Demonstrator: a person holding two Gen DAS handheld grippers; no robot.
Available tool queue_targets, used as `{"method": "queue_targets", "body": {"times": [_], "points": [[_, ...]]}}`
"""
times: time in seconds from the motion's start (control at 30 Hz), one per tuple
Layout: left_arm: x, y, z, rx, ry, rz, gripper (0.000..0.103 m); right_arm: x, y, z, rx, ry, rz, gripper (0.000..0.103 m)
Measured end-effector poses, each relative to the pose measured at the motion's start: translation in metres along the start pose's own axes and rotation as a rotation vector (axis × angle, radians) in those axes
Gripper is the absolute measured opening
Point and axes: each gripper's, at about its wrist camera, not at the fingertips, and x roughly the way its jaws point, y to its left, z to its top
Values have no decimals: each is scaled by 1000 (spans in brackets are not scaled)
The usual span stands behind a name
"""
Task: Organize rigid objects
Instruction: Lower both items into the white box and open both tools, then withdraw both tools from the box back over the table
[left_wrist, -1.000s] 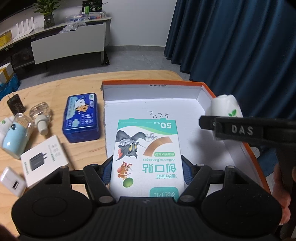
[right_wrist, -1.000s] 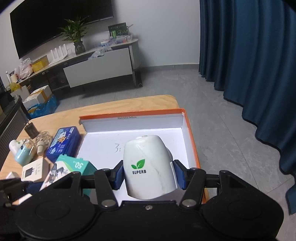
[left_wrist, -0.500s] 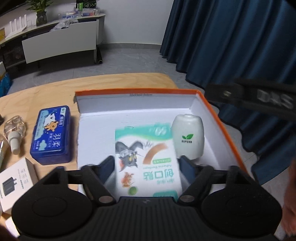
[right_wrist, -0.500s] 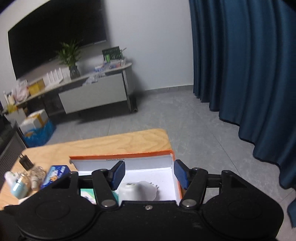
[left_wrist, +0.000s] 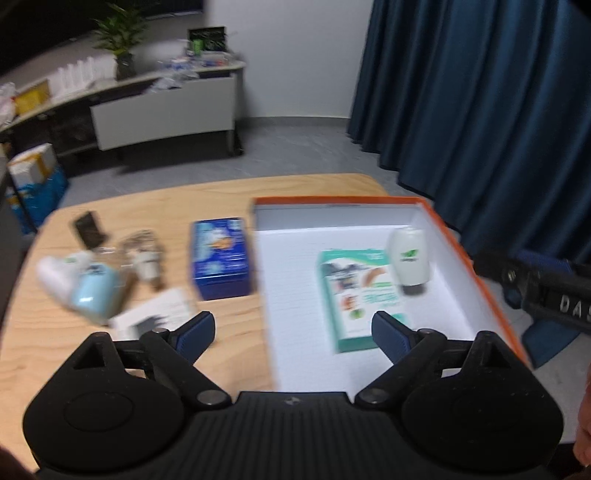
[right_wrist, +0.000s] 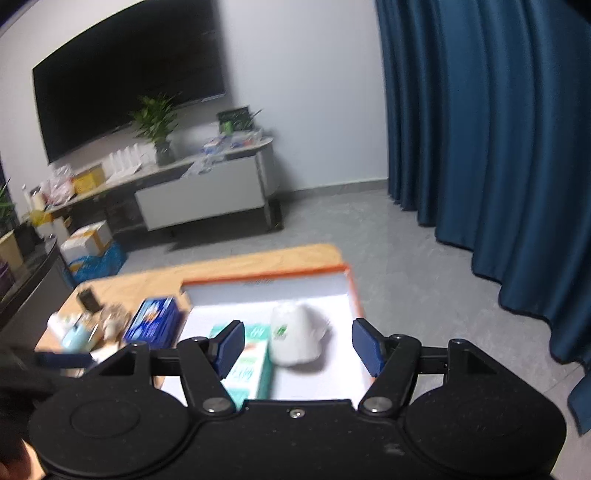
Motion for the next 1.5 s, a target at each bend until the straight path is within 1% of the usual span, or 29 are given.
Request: {"method": "queue_targets", "body": {"times": [0.13, 0.2, 0.3, 0.63, 0.9, 1.5], "points": [[-13, 28, -10, -36, 12, 21, 95, 2, 29, -15, -25, 37, 47, 78], [-19, 37, -14, -47, 7, 34, 95, 4, 42, -20, -35, 55, 79, 78], [-28, 50, -19, -60, -3, 49, 95, 7, 61, -25, -38, 74, 101, 78], [-46, 87, -36, -124, -8, 99, 96, 4, 113, -34, -112, 94, 191, 79], [-52, 100, -45, -145, -13, 112, 97, 2, 132, -37, -139, 104, 213, 79], [-48, 123, -54, -187, 4, 140, 97, 18, 152, -44, -160, 140, 233, 79]]}}
